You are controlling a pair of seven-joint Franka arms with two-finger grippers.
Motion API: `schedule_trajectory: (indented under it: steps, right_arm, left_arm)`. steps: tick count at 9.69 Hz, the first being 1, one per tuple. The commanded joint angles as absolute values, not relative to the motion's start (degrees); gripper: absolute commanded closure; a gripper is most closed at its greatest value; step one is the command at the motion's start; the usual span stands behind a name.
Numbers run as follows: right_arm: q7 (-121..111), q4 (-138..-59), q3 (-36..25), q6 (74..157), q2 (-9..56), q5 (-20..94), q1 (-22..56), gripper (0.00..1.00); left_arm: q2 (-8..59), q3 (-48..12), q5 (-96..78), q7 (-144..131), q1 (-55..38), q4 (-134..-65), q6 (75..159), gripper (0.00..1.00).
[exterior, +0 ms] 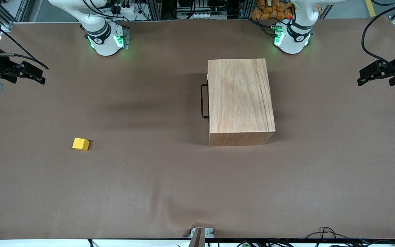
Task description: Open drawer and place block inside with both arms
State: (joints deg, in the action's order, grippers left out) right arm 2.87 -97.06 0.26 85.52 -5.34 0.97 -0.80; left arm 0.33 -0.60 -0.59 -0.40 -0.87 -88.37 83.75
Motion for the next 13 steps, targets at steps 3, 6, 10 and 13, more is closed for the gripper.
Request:
schedule_trajectory:
  steps: [3,6,10,13]
  right_arm:
    - [2.64,-96.86,0.18,85.69,-5.19,0.53,-0.79,0.00]
    - [2.72,-96.86,0.18,85.61,-5.27,0.53,-0.62,0.00]
    - [2.64,-96.86,0.18,85.61,-5.27,0.53,-0.79,0.00]
    - [2.64,-96.86,0.09,85.69,-5.19,0.53,-0.79,0.00]
  left_arm:
    - [7.45,-1.57,-4.74,-4.10,-5.17,-84.57,83.67,0.00]
    - [12.29,-2.02,-4.48,-17.80,-14.38,-79.82,84.20,0.00]
    - [16.87,-1.84,-4.04,-30.03,-25.21,-76.65,87.88,0.00]
    - [20.37,-1.67,-4.04,-32.95,-27.51,-75.16,89.20,0.00]
